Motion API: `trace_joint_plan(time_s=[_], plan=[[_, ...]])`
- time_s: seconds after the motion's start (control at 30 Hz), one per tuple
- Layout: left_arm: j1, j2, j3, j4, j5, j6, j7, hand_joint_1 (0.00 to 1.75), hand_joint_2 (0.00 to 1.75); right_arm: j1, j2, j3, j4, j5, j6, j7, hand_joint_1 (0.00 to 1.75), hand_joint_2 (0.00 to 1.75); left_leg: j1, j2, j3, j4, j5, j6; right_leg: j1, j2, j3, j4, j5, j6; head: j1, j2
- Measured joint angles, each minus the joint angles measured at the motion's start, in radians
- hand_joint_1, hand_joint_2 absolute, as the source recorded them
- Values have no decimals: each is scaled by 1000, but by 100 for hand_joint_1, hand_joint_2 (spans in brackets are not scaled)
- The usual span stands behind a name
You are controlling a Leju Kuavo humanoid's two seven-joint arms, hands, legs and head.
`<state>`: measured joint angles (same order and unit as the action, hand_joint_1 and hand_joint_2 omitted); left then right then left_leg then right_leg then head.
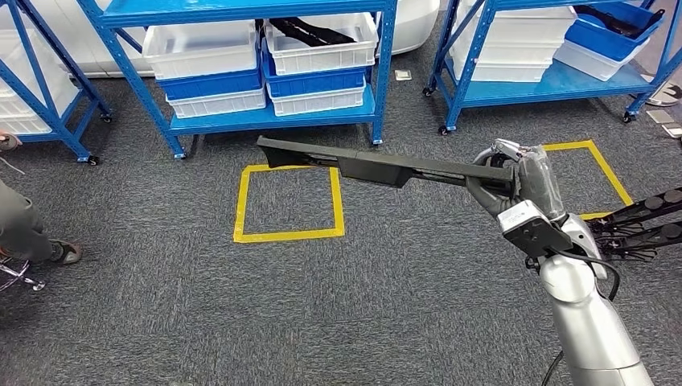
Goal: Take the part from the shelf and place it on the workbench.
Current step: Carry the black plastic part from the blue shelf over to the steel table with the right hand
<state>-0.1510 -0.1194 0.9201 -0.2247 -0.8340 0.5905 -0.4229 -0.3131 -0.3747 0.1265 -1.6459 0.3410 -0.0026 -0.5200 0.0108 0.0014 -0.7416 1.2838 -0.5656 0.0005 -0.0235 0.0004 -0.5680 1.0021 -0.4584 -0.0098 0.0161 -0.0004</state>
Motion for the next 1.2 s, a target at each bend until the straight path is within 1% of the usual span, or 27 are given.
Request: trace_joint_plan(time_s=[0.03,0.13,0.17,0.2,0.3,0.33,0.37,0.43,0.47,0.5,0.57,0.63,0.67,0.7,0.73,0.77,0.8,0.83,0.87,0.9,0.97,1.0,1.03,1.07,1.13,1.17,1.2], plan=[[1,0,0,0,1,0,-1,0,175,0,1,0,0,0,1,0,175,175,1,0,18,-15,10,1,1,0,-4,0,3,2,0,0],[1,1,0,0,6,2,-6,0,175,-3,3,0,0,-1,4,-2,175,175,-2,-4,144,-198,76,21,5,1,-10,1,11,10,-1,0],[1,2,0,0,7,3,-8,0,175,-5,4,0,0,-2,5,-3,175,175,-5,-5,172,-244,86,29,7,1,-12,2,14,13,-1,0],[2,3,0,0,8,4,-10,0,175,-7,5,1,1,-3,7,-4,175,175,-9,-6,184,-266,89,35,8,0,-15,2,18,18,-1,0],[2,3,2,0,11,6,-15,0,175,-12,6,1,3,-5,9,-9,175,175,-13,-2,182,-289,108,50,9,-1,-24,-2,27,37,-1,0],[2,2,2,0,12,7,-16,0,175,-14,6,1,4,-6,9,-10,175,175,-11,0,182,-301,120,57,10,-1,-32,9,18,40,0,0],[3,2,3,0,12,7,-17,0,175,-16,5,0,5,-7,9,-11,175,175,-9,3,181,-312,131,61,10,-1,-49,41,-4,39,1,0],[3,1,3,0,13,8,-18,0,175,-17,5,0,8,-9,9,-12,175,175,-9,5,169,-318,145,67,6,-1,-99,159,-69,33,4,0],[3,1,4,0,13,8,-18,0,175,-17,6,0,10,-10,9,-12,175,175,-9,5,161,-317,150,67,5,-1,-121,220,-96,34,5,0],[4,0,4,0,13,8,-18,0,175,-16,6,0,12,-10,9,-12,175,175,-10,5,156,-316,154,66,4,-1,-135,261,-112,36,5,0],[5,0,4,0,13,8,-18,0,175,-16,6,0,13,-10,9,-12,175,175,-10,6,151,-315,157,65,3,-1,-143,287,-120,40,5,0],[5,0,4,0,13,8,-18,0,175,-16,6,0,13,-10,9,-12,175,175,-10,6,150,-315,157,65,3,-1,-142,288,-120,41,5,0],[5,0,4,0,13,8,-18,0,175,-16,6,0,14,-10,9,-12,175,175,-10,6,146,-314,159,64,2,-1,-130,272,-115,46,6,0],[6,-1,5,0,13,8,-18,0,175,-17,6,0,15,-11,9,-12,175,175,-9,5,139,-310,162,61,0,-2,-99,225,-99,54,6,0],[6,-1,5,0,15,8,-19,0,175,-20,6,0,17,-11,9,-12,175,175,-11,5,128,-300,165,55,1,-1,-53,151,-80,59,7,0],[7,-2,6,0,16,8,-20,0,175,-24,6,1,19,-13,9,-13,175,175,-12,5,116,-291,171,47,3,0,-11,81,-58,59,7,0],[8,-1,7,0,18,8,-22,0,175,-29,7,2,22,-14,10,-14,175,175,-12,5,104,-279,171,37,1,0,18,26,-38,49,7,0],[10,0,8,0,20,8,-24,0,175,-34,8,3,25,-15,10,-15,175,175,-12,4,92,-261,160,26,0,0,26,3,-27,34,6,0],[11,1,9,0,20,8,-26,0,175,-37,8,4,27,-16,10,-16,175,175,-9,2,78,-233,137,17,-3,0,19,5,-18,19,4,0],[12,2,10,0,20,8,-27,0,175,-39,10,6,28,-15,9,-16,175,175,-6,1,58,-185,100,10,-6,-1,12,4,-10,8,2,0],[13,2,11,0,20,8,-29,0,175,-40,13,7,31,-15,8,-16,175,175,-2,0,12,-58,22,1,-2,-2,-3,5,0,-1,0,0],[13,2,11,0,20,8,-29,0,175,-40,14,7,33,-15,7,-16,175,175,0,0,0,-14,1,0,0,-2,-11,5,5,-2,0,0],[13,2,11,0,20,8,-29,0,175,-40,15,7,34,-14,6,-16,175,175,1,0,7,-5,0,0,2,-1,-18,6,10,-1,0,0],[13,2,11,0,19,8,-30,0,175,-40,16,7,35,-14,5,-16,175,175,1,0,35,-37,15,3,3,0,-23,6,14,0,0,0],[13,3,11,0,17,9,-30,0,175,-39,17,7,36,-13,3,-16,175,175,-1,-3,128,-171,58,16,5,1,-29,6,20,5,-1,0],[12,3,11,0,16,10,-30,0,175,-40,16,7,36,-13,2,-16,175,175,-4,-4,165,-228,72,24,8,1,-30,6,23,9,0,0],[12,4,11,0,14,12,-31,0,175,-40,16,6,36,-13,0,-16,175,175,-7,-4,187,-264,78,28,10,1,-31,7,24,12,-1,0]])
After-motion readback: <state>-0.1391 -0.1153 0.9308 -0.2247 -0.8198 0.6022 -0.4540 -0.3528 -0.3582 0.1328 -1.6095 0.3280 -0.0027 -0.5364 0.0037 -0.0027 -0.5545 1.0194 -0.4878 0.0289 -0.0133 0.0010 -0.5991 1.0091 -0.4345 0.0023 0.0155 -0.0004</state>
